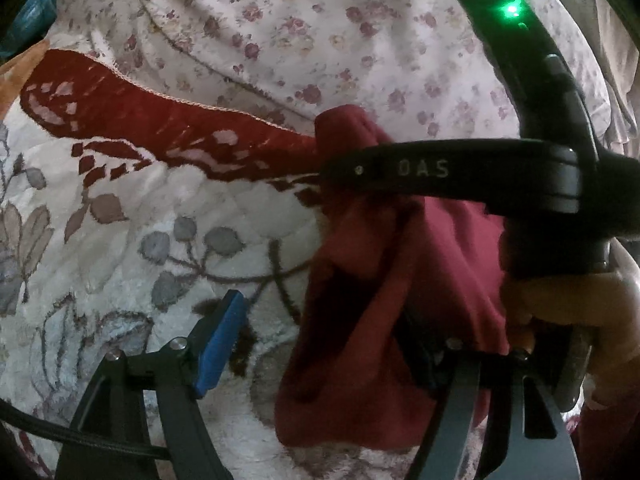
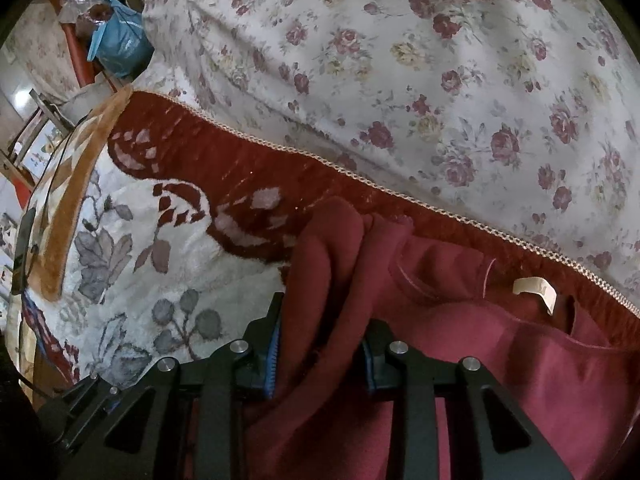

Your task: Fold small clothes

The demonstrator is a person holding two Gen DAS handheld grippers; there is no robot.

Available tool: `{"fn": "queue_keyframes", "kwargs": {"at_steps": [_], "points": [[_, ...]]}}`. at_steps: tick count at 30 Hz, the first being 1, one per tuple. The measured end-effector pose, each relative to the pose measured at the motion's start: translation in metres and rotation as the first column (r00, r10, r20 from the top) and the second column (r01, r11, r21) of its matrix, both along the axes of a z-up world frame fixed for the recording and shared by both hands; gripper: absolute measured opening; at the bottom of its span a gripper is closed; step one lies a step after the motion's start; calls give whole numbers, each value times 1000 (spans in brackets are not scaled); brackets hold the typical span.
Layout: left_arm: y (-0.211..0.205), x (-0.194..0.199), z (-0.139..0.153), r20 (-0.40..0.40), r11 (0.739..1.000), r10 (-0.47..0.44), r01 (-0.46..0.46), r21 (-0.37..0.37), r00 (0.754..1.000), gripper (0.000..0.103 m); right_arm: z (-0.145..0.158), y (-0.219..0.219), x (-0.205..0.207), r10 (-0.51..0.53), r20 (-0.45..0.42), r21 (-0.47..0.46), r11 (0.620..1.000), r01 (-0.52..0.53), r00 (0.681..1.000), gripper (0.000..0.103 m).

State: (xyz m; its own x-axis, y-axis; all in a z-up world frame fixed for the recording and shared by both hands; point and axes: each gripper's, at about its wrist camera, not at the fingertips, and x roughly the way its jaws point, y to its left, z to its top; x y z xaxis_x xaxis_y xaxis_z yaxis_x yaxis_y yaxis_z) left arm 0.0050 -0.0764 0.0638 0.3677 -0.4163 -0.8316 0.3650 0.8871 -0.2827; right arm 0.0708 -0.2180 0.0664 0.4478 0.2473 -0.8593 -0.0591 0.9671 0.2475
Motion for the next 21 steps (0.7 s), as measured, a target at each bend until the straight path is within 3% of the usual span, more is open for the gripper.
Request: {"fn": "queue_keyframes", "kwargs": {"at_steps": [8,10,12,16,21], "points": [[-4,0,-2,-3,1000,4,-4,27,1000,71,-1,-3,-1,-6,-3,14,1000,6,1000,34],[-4,-1,-1,-24,1000,-8,8,9,1000,46,-1,-4,-3,-2,0,17,1000,2,1000,34],[-8,-4,0,-45,1000,-29,29,-10,999,29,1,-5,-6,4,3,27,1000,-4,1000,33],[-18,-14,10,-18,999,-46,46,13,999,18,11,-7,-14,13,20,28,1000,-13,1000,29],[-29,-28,35,22,998,-63,63,-23,998,17,37,-24,-29,0,63,51,999,-4,998,28]]}}
